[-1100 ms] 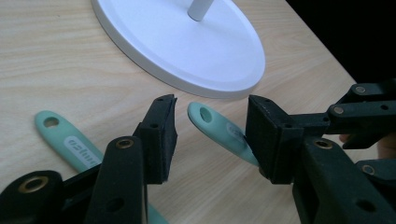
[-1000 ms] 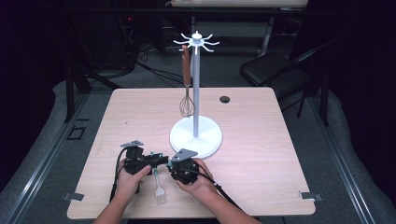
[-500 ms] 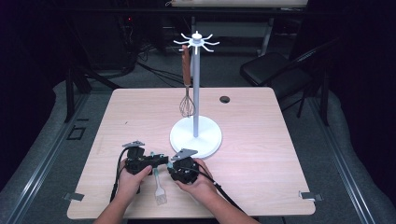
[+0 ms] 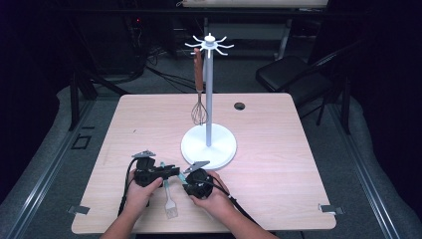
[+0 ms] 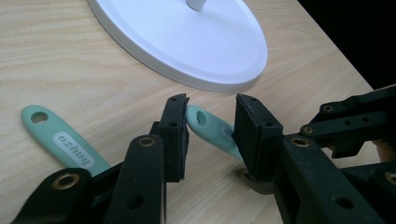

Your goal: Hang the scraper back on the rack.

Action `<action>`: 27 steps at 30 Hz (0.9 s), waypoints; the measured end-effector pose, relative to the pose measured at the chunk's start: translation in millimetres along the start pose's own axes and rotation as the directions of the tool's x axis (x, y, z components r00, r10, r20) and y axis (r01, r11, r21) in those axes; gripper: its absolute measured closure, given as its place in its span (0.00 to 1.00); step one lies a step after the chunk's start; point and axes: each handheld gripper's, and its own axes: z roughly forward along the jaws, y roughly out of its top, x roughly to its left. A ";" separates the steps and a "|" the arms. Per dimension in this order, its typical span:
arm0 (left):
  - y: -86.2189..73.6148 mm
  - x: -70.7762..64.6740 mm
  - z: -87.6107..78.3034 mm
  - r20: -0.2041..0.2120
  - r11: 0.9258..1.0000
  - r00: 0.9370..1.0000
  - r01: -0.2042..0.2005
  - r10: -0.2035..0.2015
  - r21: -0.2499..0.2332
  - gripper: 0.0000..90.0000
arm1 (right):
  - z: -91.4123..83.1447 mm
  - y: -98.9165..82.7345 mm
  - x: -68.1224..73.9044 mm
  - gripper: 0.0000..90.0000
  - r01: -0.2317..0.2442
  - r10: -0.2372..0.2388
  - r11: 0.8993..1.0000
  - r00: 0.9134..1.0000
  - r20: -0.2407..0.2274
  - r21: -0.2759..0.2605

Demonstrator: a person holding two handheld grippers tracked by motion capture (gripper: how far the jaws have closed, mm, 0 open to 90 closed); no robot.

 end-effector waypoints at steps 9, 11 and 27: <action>-3.4 -2.4 -3.3 0.079 0.996 0.995 0.071 -0.066 -0.062 0.63 | -10.2 -1.5 0.7 0.86 0.006 -0.005 0.997 1.000 0.012 -0.079; -4.6 -2.1 -2.8 0.098 0.994 0.992 0.086 -0.080 -0.064 0.63 | -11.7 -1.3 1.3 0.86 -0.001 0.002 0.996 1.000 0.015 -0.093; -7.4 -14.6 5.9 0.116 0.996 0.991 0.069 -0.063 -0.053 0.72 | -11.7 0.4 2.0 0.86 -0.003 0.006 0.991 1.000 0.021 -0.134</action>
